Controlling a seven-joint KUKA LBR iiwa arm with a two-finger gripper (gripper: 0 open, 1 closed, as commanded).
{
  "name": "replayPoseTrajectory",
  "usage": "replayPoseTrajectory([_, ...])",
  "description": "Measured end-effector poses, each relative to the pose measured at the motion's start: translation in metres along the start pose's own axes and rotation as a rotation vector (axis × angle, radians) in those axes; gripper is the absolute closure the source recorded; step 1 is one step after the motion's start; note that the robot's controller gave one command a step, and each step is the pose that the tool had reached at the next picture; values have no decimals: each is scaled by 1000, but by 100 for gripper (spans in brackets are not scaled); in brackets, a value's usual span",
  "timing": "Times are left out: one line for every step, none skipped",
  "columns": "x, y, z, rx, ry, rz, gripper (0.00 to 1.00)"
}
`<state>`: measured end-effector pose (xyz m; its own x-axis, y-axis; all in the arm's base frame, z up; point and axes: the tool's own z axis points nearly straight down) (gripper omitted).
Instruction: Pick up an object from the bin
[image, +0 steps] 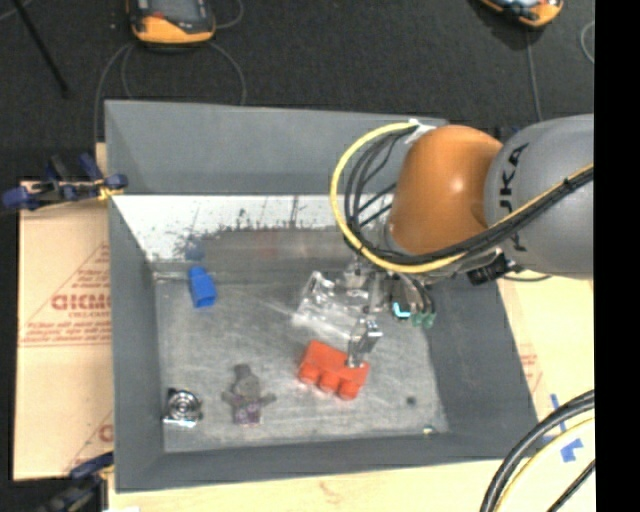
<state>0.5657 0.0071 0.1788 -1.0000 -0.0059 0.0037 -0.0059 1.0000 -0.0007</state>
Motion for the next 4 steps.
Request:
replayPoseTrajectory([36, 12, 107, -4, -19, 103, 0])
replayPoseTrajectory([44, 17, 78, -4, -9, 245, 0])
replayPoseTrajectory([45, -3, 79, -3, -7, 396, 0])
replayPoseTrajectory([56, 9, 105, -6, -18, 578, 0])
